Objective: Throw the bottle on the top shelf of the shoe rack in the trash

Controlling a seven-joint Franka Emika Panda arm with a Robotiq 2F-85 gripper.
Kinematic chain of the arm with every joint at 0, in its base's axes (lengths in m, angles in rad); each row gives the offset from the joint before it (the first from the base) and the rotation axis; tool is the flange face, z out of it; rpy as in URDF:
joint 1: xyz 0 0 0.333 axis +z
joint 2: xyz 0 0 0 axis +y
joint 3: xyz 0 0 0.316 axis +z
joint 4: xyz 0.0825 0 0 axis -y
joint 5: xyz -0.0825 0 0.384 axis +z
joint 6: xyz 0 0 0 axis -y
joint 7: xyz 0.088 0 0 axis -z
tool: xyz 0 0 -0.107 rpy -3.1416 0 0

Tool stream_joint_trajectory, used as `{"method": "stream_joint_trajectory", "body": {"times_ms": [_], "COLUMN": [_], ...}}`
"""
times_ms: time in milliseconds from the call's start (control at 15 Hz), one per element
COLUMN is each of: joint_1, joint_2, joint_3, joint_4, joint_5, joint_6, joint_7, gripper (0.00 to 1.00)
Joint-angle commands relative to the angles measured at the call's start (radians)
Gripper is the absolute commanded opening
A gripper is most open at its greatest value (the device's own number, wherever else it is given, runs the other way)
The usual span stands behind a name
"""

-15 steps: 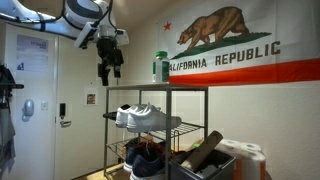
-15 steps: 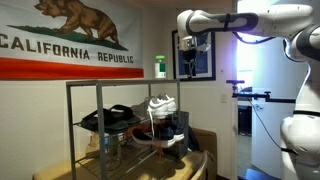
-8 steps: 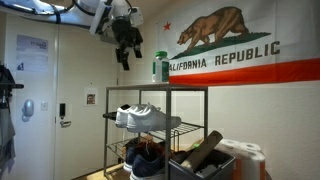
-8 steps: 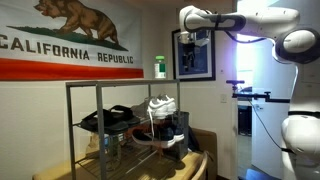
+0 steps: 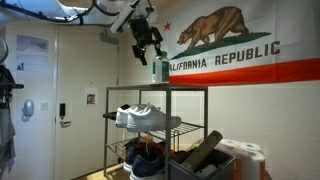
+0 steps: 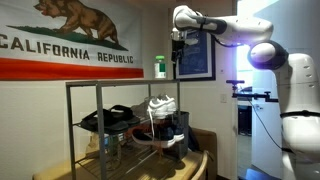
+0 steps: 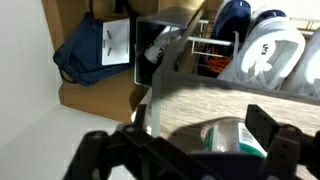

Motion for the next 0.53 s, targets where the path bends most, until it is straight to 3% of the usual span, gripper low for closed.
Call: {"method": "stream_joint_trajectory", "body": {"times_ms": [0, 467], "joint_1": [0.003, 0.015], "joint_2": [0.105, 0.174], "joint_3": [0.019, 0.021], "joint_4": [0.223, 0.409], "joint_5": [0.062, 0.049], "joint_6": [-0.059, -0.086], "joint_7": [-0.060, -0.064], "gripper": [1.00, 1.00]}}
